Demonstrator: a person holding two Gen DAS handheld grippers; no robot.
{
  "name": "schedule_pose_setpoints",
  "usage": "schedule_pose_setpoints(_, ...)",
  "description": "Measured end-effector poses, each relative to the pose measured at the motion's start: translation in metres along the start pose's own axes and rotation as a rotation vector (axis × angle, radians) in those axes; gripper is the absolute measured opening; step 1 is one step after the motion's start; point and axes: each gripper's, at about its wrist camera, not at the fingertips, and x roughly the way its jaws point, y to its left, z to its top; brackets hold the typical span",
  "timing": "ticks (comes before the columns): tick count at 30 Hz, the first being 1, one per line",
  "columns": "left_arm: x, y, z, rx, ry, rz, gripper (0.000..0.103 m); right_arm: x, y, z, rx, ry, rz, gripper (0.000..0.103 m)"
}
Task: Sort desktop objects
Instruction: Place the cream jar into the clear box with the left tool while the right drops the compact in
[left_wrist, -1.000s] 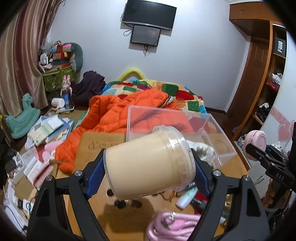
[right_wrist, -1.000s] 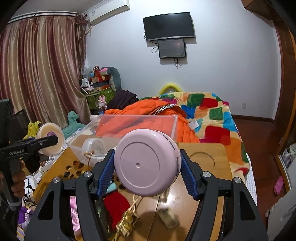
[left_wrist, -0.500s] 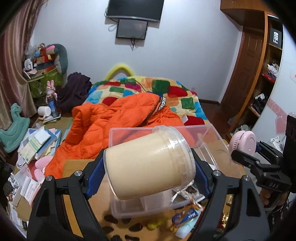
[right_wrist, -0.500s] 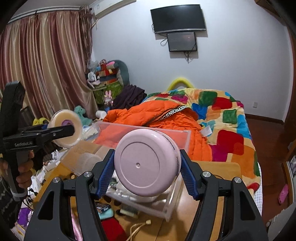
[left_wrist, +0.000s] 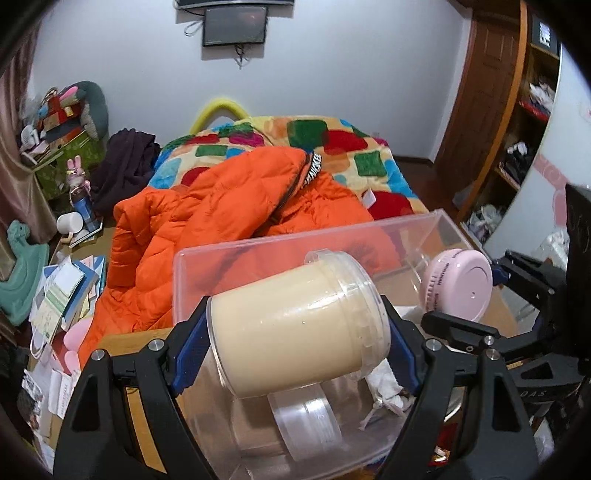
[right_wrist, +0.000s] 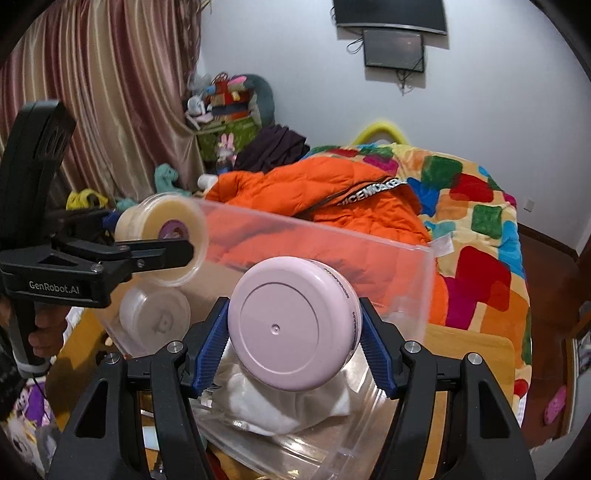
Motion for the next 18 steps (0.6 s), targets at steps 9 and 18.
schedule_pose_setpoints(9, 0.012, -0.006, -0.003, 0.036, 0.050, -0.006, 0.083, 0.018, 0.010, -0.003, -0.068, 0.081, -0.014, 0.063)
schedule_pose_setpoints(18, 0.028, -0.005, 0.001, 0.043, 0.102, 0.013, 0.083, 0.021, 0.014, -0.004, -0.094, 0.095, -0.036, 0.066)
